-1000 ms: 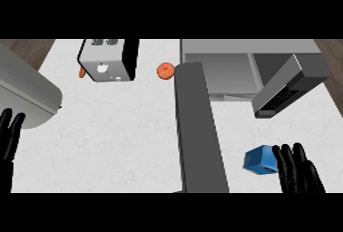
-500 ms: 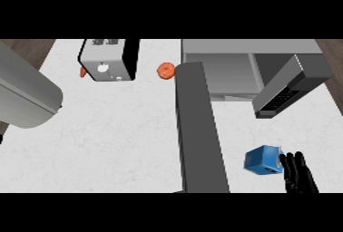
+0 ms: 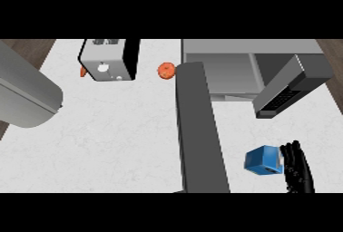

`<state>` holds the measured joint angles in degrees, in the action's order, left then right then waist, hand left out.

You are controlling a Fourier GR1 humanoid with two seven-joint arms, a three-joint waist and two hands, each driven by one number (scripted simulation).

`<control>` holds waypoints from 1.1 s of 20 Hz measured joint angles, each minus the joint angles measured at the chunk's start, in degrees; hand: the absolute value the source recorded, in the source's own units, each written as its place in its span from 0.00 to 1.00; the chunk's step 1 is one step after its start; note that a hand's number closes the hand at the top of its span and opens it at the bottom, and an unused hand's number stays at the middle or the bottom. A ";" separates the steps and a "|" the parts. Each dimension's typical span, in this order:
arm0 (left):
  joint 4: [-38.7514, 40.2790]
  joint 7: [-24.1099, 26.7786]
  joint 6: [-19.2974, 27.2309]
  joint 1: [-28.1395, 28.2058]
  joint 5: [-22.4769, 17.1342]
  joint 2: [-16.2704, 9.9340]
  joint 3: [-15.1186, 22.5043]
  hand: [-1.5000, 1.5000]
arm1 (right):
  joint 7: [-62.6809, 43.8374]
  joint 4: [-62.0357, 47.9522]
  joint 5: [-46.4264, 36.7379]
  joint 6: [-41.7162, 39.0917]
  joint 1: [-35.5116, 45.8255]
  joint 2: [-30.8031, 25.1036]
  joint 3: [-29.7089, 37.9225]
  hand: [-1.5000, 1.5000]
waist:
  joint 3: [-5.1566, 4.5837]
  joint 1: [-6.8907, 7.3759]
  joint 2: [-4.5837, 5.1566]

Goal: Pick up the milk, place it into the microwave and close the microwave

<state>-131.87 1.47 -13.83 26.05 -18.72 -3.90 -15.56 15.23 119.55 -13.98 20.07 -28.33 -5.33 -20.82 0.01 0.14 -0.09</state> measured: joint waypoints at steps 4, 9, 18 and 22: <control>-1.66 -1.01 -1.29 1.13 -0.64 0.38 -0.81 0.00 | 2.77 -4.47 4.40 -0.71 1.28 -0.78 5.39 0.00 | 0.01 0.01 0.01; -0.66 -1.04 -2.99 0.86 -2.25 0.31 -3.14 0.00 | 9.67 -12.84 7.89 -1.25 1.59 -0.28 9.38 0.00 | 0.01 -0.02 0.01; -1.11 -1.67 -6.18 1.42 -4.18 1.26 -6.12 0.00 | 21.36 -28.90 14.91 -7.32 5.32 -1.80 17.72 0.00 | 0.01 0.06 0.03; -0.12 -1.94 -7.26 0.76 -4.76 1.63 -7.64 0.00 | 25.43 -35.50 15.71 -9.30 8.24 -1.85 19.69 0.00 | 0.01 0.08 0.04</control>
<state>-131.98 -0.46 -21.09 26.81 -23.48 -2.27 -23.20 40.66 84.05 1.73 10.77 -20.09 -7.18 -1.13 0.02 0.22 -0.05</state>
